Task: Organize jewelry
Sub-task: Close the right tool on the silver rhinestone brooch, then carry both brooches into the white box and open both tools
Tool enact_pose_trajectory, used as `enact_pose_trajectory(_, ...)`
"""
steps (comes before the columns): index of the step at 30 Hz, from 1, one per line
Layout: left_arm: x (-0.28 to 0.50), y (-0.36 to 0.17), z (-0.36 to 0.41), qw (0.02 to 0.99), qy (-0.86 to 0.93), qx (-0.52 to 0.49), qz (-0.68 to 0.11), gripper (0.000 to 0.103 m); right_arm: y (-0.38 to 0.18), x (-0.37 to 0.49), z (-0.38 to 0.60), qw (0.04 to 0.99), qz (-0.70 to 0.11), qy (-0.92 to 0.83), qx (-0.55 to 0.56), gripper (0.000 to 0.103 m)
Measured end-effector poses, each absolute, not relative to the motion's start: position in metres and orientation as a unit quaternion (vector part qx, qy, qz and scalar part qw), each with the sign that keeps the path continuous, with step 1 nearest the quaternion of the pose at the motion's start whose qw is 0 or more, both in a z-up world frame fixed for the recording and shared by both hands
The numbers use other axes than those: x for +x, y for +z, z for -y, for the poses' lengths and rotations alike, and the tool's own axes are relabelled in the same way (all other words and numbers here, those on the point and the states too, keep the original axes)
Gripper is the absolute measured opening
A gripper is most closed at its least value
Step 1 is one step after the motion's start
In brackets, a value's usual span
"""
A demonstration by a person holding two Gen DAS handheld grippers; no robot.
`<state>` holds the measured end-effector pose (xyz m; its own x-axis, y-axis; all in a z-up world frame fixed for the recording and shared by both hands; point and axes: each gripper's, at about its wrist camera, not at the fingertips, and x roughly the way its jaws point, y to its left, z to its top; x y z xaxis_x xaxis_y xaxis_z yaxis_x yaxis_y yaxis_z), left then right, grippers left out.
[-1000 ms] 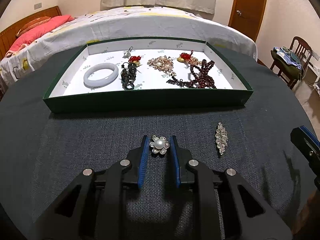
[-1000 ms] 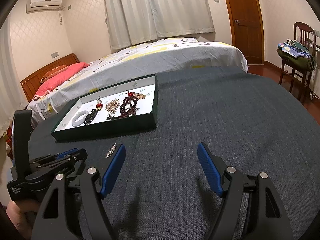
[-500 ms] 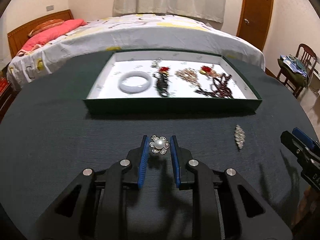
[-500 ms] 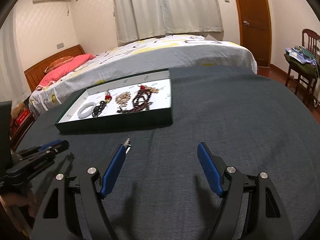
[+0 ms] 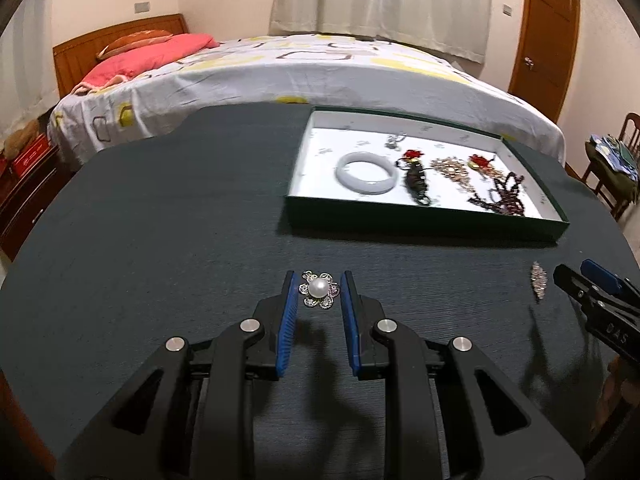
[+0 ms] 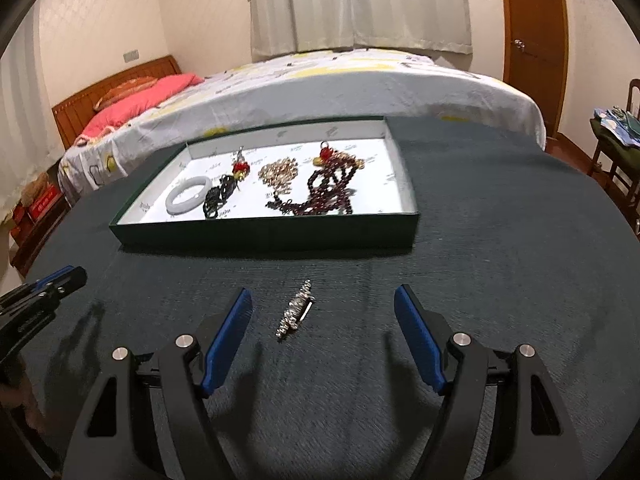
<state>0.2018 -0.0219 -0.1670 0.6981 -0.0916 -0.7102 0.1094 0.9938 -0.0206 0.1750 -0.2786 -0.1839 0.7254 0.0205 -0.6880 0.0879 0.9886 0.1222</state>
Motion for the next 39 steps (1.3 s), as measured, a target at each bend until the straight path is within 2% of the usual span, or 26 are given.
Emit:
enact_pose_trajectory(2,0.203,-0.169,0.017,0.921,-0.051,0.009,-0.387,0.021,-0.187,0.181,0.278,0.922,-0.382,-0.018,0.069,0.064)
enact_pose_trajectory(6,0.204,-0.171,0.010,0.920,-0.046,0.005,-0.389,0.021,-0.194,0.190,0.277,0.913,-0.403,-0.018,0.062,0.062)
enact_pose_trajectory(10,0.206,-0.174,0.008,0.919,-0.045,0.003,-0.391,0.021,-0.197,0.191,0.274,0.909,-0.413,-0.016,0.060,0.055)
enact_pose_trajectory(12,0.206,-0.175,0.009,0.919,-0.047,0.001,-0.392,0.021,-0.198,0.193,0.272,0.906,-0.419,-0.011,0.059,0.046)
enact_pose_trajectory(16,0.207,-0.177,0.011,0.918,-0.052,0.000,-0.392,0.021,-0.198,0.192,0.273,0.906,-0.419,-0.012,0.057,0.036)
enact_pose_trajectory(18,0.207,-0.177,0.012,0.918,-0.054,-0.001,-0.393,0.021,-0.198,0.191,0.273,0.906,-0.420,-0.009,0.055,0.018)
enact_pose_trajectory(19,0.208,-0.177,0.012,0.918,-0.054,-0.002,-0.393,0.021,-0.198,0.192,0.273,0.906,-0.420,-0.007,0.055,0.015)
enact_pose_trajectory(24,0.209,-0.177,0.011,0.918,-0.057,-0.006,-0.393,0.021,-0.198,0.190,0.276,0.906,-0.417,0.002,0.065,0.011)
enact_pose_trajectory(31,0.208,-0.173,0.016,0.919,-0.063,-0.006,-0.388,0.021,-0.193,0.181,0.278,0.913,-0.400,0.006,0.074,0.011)
enact_pose_trajectory(39,0.205,-0.153,0.029,0.927,-0.080,-0.007,-0.366,0.021,-0.160,0.168,0.282,0.935,-0.343,0.012,0.084,0.011)
